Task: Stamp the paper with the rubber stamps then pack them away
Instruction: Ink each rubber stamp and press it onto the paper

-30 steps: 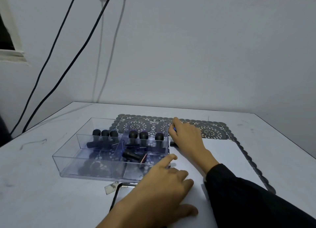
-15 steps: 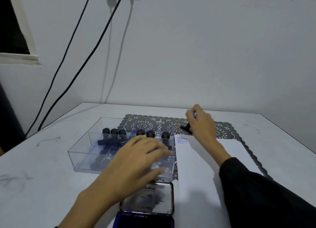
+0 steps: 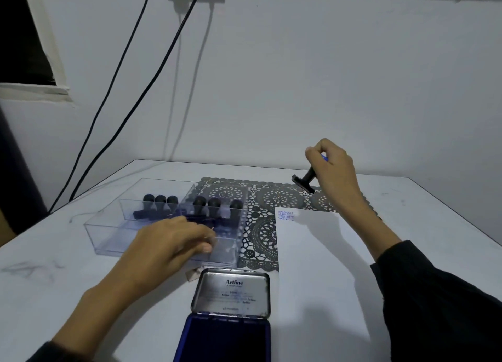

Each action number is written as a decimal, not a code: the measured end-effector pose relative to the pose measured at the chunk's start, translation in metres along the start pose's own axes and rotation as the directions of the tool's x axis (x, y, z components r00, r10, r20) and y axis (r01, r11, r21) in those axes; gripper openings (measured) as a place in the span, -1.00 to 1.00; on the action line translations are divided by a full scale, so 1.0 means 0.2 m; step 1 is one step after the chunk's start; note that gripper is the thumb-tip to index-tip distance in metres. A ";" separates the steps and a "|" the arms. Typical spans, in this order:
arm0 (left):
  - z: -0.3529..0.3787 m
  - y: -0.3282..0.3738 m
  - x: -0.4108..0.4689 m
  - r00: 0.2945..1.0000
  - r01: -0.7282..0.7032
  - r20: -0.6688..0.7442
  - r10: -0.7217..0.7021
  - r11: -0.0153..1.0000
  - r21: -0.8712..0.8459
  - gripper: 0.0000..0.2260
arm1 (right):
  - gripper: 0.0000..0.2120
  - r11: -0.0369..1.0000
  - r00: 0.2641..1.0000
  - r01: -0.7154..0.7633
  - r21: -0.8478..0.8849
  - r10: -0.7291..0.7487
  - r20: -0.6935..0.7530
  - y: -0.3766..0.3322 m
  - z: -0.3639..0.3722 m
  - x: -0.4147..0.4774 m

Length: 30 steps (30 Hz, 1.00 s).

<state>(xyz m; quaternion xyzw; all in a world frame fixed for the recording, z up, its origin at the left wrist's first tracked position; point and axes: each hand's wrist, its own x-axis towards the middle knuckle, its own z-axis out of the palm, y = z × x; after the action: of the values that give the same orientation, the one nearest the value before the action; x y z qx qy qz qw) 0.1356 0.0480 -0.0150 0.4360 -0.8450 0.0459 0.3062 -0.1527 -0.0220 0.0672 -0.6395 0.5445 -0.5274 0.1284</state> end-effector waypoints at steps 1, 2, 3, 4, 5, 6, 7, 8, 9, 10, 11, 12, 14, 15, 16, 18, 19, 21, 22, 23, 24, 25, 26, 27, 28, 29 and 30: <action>-0.01 -0.01 -0.01 1.000 0.006 -0.001 -0.006 1.000 0.007 -0.72 | -0.79 1.000 1.000 0.005 -0.026 -0.005 0.015 -0.01 -0.02 -0.02; -0.01 -0.02 -0.01 1.000 0.011 0.003 -0.011 1.000 0.016 -0.70 | -0.79 0.999 1.000 0.013 -0.049 -0.011 0.028 -0.02 -0.03 -0.05; -0.01 -0.02 -0.02 1.000 0.016 0.010 -0.016 1.000 0.025 -0.69 | -0.79 0.998 0.999 0.023 -0.066 -0.020 0.044 -0.04 -0.04 -0.08; -0.01 -0.01 -0.03 1.000 0.024 0.019 -0.024 0.999 0.036 -0.68 | -0.78 0.996 0.998 0.037 -0.084 -0.032 0.062 -0.05 -0.04 -0.12; -0.01 -0.01 -0.04 0.999 0.034 0.028 -0.036 0.998 0.052 -0.67 | -0.78 0.992 0.995 0.058 -0.112 -0.049 0.083 -0.07 -0.04 -0.17; -0.01 0.01 -0.05 0.998 0.051 0.031 -0.053 0.997 0.063 -0.65 | -0.77 0.985 0.992 0.087 -0.152 -0.071 0.108 -0.10 -0.04 -0.22; -0.02 0.02 -0.08 0.997 0.079 0.021 -0.080 0.995 0.057 -0.61 | -0.77 0.973 0.985 0.125 -0.193 -0.099 0.139 -0.12 -0.03 -0.28; -0.03 0.05 -0.11 0.993 0.118 -0.003 -0.118 0.993 0.031 -0.56 | -0.77 0.960 0.975 0.169 -0.225 -0.130 0.178 -0.14 -0.01 -0.34; -0.06 0.08 -0.15 0.986 0.162 -0.033 -0.162 0.987 -0.008 -0.52 | -0.76 0.947 0.961 0.210 -0.241 -0.155 0.228 -0.16 0.00 -0.42; -0.08 0.11 -0.20 0.977 0.202 -0.060 -0.205 0.978 -0.045 -0.49 | -0.75 0.938 0.943 0.247 -0.244 -0.174 0.285 -0.19 0.02 -0.50; -0.10 0.15 -0.26 0.966 0.244 -0.073 -0.249 0.967 -0.071 -0.49 | -0.74 0.930 0.919 0.278 -0.240 -0.185 0.348 -0.21 0.03 -0.58; -0.11 0.19 -0.32 0.954 0.288 -0.063 -0.294 0.954 -0.087 -0.49 | -0.72 0.925 0.892 0.301 -0.233 -0.188 0.411 -0.24 0.05 -0.64; -0.11 0.22 -0.43 0.929 0.369 0.054 -0.365 0.926 -0.083 -0.48 | -0.69 0.907 0.841 0.355 -0.227 -0.204 0.501 -0.28 0.09 -0.74; -0.10 0.23 -0.47 0.911 0.397 0.141 -0.387 0.917 -0.050 -0.45 | -0.69 0.889 0.825 0.392 -0.235 -0.227 0.518 -0.29 0.11 -0.78; -0.08 0.22 -0.50 0.890 0.412 0.216 -0.401 0.911 -0.003 -0.40 | -0.68 0.874 0.816 0.419 -0.245 -0.245 0.524 -0.30 0.14 -0.80; -0.06 0.19 -0.52 0.859 0.420 0.287 -0.423 0.904 0.075 -0.34 | -0.67 0.860 0.815 0.439 -0.259 -0.260 0.518 -0.31 0.17 -0.84; -0.05 0.19 -0.52 0.855 0.422 0.294 -0.428 0.902 0.088 -0.33 | -0.66 0.855 0.819 0.445 -0.268 -0.268 0.507 -0.30 0.18 -0.85; -0.05 0.19 -0.52 0.855 0.413 0.296 -0.426 0.904 0.108 -0.32 | -0.65 0.846 0.833 0.452 -0.283 -0.287 0.473 -0.29 0.21 -0.89; -0.05 0.20 -0.52 0.856 0.408 0.297 -0.424 0.905 0.117 -0.31 | -0.67 0.824 0.834 0.476 -0.307 -0.313 0.454 -0.28 0.23 -0.91; -0.05 0.20 -0.52 0.854 0.410 0.296 -0.427 0.904 0.121 -0.30 | -0.71 0.789 0.835 0.503 -0.352 -0.341 0.431 -0.27 0.25 -0.93; -0.05 0.20 -0.52 0.853 0.414 0.295 -0.431 0.902 0.123 -0.30 | -0.74 0.764 0.843 0.510 -0.394 -0.354 0.405 -0.27 0.27 -0.95; -0.05 0.20 -0.51 0.851 0.417 0.294 -0.435 0.900 0.127 -0.30 | -0.76 0.747 0.850 0.512 -0.425 -0.368 0.378 -0.28 0.29 -0.97; -0.05 0.20 -0.52 0.851 0.418 0.290 -0.438 0.899 0.132 -0.30 | -0.77 0.728 0.852 0.516 -0.451 -0.380 0.361 -0.28 0.30 -0.98; -0.04 0.20 -0.52 0.852 0.418 0.286 -0.439 0.899 0.134 -0.30 | -0.77 0.713 0.854 0.517 -0.474 -0.394 0.339 -0.28 0.30 -0.99; -0.04 0.19 -0.52 0.854 0.416 0.283 -0.437 0.900 0.133 -0.30 | -0.77 0.703 0.859 0.511 -0.495 -0.402 0.317 -0.27 0.31 -0.99; -0.04 0.19 -0.52 0.856 0.415 0.281 -0.434 0.901 0.129 -0.30 | -0.76 0.696 0.863 0.505 -0.510 -0.404 0.303 -0.27 0.31 -1.00; -0.04 0.19 -0.53 0.856 0.416 0.279 -0.435 0.901 0.127 -0.30 | -0.75 0.694 0.868 0.496 -0.522 -0.403 0.290 -0.27 0.31 -1.01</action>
<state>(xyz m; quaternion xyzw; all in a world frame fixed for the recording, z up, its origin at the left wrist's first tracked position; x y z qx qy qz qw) 0.1556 0.1485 -0.0604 0.6229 -0.7625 -0.0635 0.1630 -0.0415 0.1402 -0.0271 -0.7994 0.4935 -0.3002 -0.1650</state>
